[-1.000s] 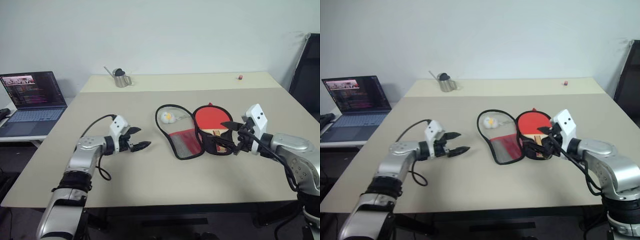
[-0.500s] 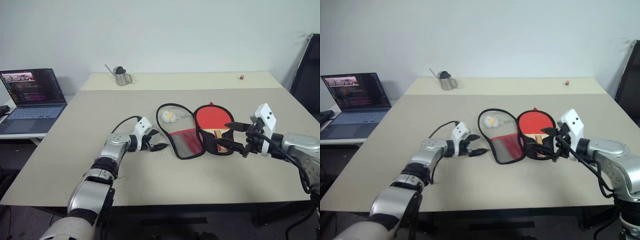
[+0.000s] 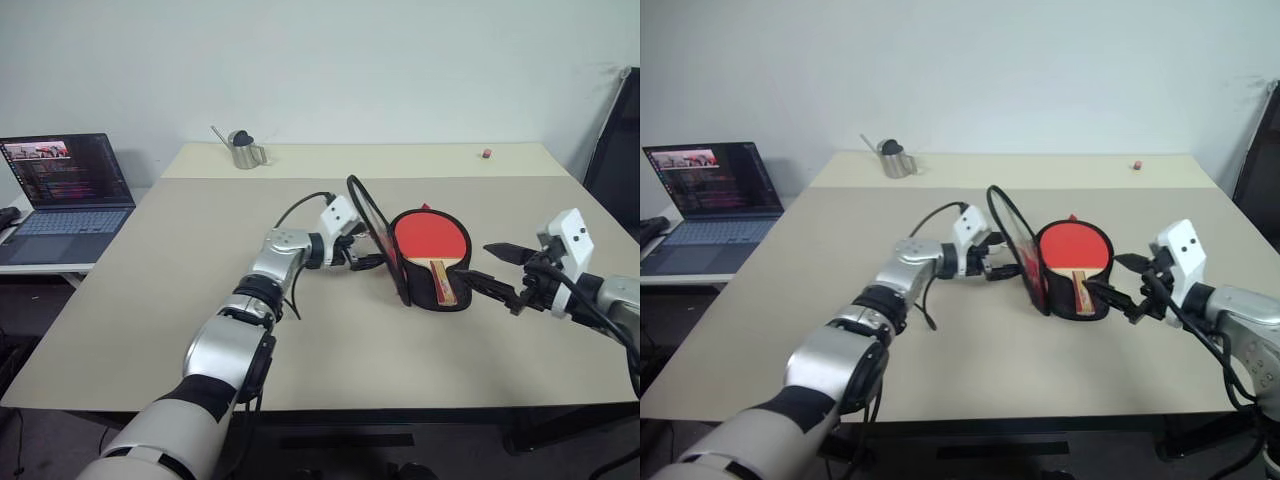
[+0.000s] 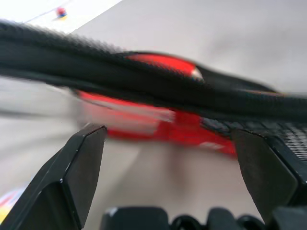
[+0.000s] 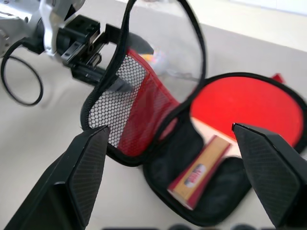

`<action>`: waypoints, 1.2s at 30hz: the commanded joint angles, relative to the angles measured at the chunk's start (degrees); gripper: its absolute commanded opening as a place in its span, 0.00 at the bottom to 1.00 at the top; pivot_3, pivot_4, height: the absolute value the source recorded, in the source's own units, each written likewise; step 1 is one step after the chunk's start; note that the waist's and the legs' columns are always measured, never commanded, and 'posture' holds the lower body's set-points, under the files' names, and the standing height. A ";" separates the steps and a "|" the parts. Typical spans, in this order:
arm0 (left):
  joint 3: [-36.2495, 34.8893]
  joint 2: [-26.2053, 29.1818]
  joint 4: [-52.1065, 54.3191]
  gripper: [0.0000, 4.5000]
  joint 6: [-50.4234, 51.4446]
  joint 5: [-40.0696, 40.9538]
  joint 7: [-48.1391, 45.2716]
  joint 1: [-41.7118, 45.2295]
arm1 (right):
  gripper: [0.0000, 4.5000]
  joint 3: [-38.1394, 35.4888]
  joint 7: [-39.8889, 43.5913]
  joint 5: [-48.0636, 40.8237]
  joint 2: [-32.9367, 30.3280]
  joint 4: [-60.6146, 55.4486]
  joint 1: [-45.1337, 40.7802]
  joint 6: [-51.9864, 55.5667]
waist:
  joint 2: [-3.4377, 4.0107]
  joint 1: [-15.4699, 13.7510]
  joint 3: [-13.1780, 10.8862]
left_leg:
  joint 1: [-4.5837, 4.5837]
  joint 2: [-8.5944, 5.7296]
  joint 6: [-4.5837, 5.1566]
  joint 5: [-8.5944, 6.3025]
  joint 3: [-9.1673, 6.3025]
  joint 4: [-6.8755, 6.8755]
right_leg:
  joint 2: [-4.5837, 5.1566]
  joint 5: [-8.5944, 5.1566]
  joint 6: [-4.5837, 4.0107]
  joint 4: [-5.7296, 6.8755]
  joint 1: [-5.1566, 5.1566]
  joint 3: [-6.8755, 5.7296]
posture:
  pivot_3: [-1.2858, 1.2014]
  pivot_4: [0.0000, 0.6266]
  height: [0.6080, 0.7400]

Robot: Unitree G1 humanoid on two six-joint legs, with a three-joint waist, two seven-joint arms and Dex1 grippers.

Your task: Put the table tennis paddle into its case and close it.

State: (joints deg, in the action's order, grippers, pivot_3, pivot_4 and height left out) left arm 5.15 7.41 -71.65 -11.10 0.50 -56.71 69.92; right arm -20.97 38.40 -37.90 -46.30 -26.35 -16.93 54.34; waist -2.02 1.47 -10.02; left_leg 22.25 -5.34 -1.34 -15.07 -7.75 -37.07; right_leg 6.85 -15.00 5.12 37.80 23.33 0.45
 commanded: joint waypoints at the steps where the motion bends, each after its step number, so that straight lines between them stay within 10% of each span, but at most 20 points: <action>1: -0.99 -2.66 -0.72 1.00 -1.30 -0.55 2.16 3.77 | 0.99 -3.62 -0.84 -0.66 -1.74 -1.55 0.67 -0.38 | -0.01 0.01 0.00 | 0.01 -0.01 0.01 0.00 0.02 -0.01 | 0.00 0.00 0.00 0.00 0.00 -0.01 | 0.52 0.24 1.00; 26: -2.66 -3.67 -1.21 1.00 -2.94 -1.98 3.18 3.37 | 0.99 3.87 -6.11 4.87 -0.18 7.52 -5.08 -3.36 | -0.01 -0.01 0.00 | 0.02 -0.01 -0.09 0.06 0.01 -0.02 | 0.01 0.00 0.01 0.02 0.01 0.00 | 0.52 0.24 1.00; 36: -6.78 5.96 5.19 1.00 -4.18 1.69 -3.17 -1.88 | 0.99 12.21 -10.88 14.17 5.58 23.27 -12.56 -7.76 | 0.02 0.94 0.00 | -0.26 0.03 -0.07 0.06 0.06 0.00 | -0.08 0.01 -0.01 0.27 0.03 0.30 | 0.52 0.24 1.00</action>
State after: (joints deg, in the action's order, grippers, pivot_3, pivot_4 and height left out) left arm -0.33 11.85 -70.50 -14.28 0.18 -58.33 68.16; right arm -9.70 28.26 -25.81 -41.40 -5.37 -26.62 49.17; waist -2.00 2.41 -10.02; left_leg 21.98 -5.30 -1.42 -15.01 -7.68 -37.09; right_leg 6.76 -14.99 5.12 38.08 23.36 0.74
